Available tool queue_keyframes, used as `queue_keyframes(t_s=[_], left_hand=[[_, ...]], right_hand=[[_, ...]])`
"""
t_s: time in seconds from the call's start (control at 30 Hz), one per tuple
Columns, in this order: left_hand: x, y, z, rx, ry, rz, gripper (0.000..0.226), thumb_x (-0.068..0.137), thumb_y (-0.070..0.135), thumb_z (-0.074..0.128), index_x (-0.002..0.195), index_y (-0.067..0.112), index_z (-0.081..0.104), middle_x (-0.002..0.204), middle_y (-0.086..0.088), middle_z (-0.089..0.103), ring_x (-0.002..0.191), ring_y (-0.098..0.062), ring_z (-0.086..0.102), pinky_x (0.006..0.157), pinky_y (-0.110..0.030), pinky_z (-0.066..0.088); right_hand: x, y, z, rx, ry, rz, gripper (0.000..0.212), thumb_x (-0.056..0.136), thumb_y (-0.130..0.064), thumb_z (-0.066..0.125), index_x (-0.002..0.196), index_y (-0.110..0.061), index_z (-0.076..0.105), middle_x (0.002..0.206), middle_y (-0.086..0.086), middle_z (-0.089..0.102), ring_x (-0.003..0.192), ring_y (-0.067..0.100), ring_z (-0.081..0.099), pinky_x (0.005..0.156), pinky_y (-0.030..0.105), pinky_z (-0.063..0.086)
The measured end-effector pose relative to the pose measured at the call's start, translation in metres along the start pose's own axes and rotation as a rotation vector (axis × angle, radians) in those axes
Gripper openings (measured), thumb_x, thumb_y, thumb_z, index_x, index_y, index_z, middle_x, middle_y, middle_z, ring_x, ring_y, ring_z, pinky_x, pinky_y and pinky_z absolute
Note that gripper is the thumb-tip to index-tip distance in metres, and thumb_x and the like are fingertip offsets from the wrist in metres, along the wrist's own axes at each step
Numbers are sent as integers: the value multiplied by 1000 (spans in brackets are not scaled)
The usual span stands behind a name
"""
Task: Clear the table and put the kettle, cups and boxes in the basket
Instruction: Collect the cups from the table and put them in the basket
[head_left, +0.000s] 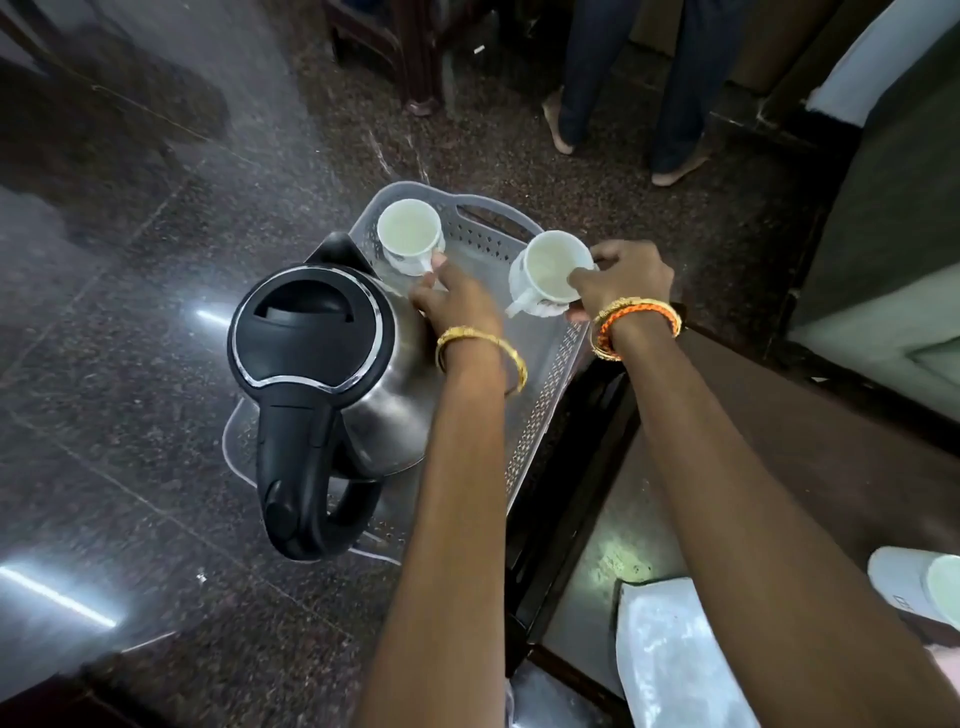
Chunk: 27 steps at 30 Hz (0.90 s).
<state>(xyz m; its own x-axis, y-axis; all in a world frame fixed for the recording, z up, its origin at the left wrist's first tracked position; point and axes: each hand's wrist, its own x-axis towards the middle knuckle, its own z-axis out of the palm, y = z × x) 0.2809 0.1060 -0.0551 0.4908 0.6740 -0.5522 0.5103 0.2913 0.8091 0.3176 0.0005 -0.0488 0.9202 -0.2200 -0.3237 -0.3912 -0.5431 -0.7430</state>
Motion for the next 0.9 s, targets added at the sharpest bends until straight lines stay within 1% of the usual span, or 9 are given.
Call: queue_keyframes(t_s=[0.07,0.13,0.2,0.4,0.53,0.63,0.7,0.77,0.9], left_hand=[[-20,-5,-2,-25,-50,11,42,101,26,29,133,-2,34,140,-21,40,110,-25,44,70,-21,26],[-37,-10,-4,3,-123,28,46,101,33,27,136,3,31,144,-18,36,125,-27,40,91,-19,27],[-46,-16,-2,-32,-180,-35,54,99,42,24,138,5,30,146,-18,34,133,-29,35,109,-32,27],[-30,-24,-1,-36,-197,22,51,101,38,18,142,10,28,150,-11,31,138,-23,30,113,-34,25],[-19,-26,4,-75,-224,45,51,101,39,15,143,13,27,150,-10,33,137,-22,33,115,-35,26],[-15,-27,11,-73,-223,33,53,100,42,14,144,16,27,149,-7,36,134,-21,37,113,-34,28],[-13,-30,14,-70,-212,39,52,100,42,15,143,16,28,143,0,42,123,-13,42,102,-25,30],[-14,-28,15,-74,-197,57,51,100,41,16,139,15,34,123,8,50,109,-9,42,91,-23,29],[-14,-28,18,-47,-182,59,53,100,42,17,143,14,31,145,-7,42,131,-22,40,102,-27,30]], right_hand=[[6,-5,8,-119,-32,-82,25,74,-6,65,97,-14,73,101,17,70,82,38,68,74,47,59],[9,-13,21,-247,-60,-163,24,76,-8,66,97,-17,73,103,17,71,89,37,67,83,44,57],[12,-23,35,-340,-62,-225,26,79,-11,66,103,-18,72,108,15,70,98,33,66,87,39,54],[20,-37,76,-351,-4,-244,29,83,-10,64,113,-9,66,114,16,67,104,32,64,87,39,54],[23,-30,85,-217,-93,-170,29,87,-12,61,115,-3,62,110,7,65,105,28,62,73,16,53],[28,-32,80,-237,-70,-210,33,82,-21,69,111,-5,66,110,14,68,100,28,65,84,33,55],[27,-33,73,-211,-122,-199,33,80,-26,71,105,-5,68,106,14,70,94,26,67,83,35,55],[25,-29,63,-163,-151,-201,24,80,-27,69,94,-7,70,97,12,71,83,22,67,78,33,56],[12,-21,38,52,-117,-176,11,83,-17,60,75,-14,67,79,9,72,68,22,70,69,43,60]])
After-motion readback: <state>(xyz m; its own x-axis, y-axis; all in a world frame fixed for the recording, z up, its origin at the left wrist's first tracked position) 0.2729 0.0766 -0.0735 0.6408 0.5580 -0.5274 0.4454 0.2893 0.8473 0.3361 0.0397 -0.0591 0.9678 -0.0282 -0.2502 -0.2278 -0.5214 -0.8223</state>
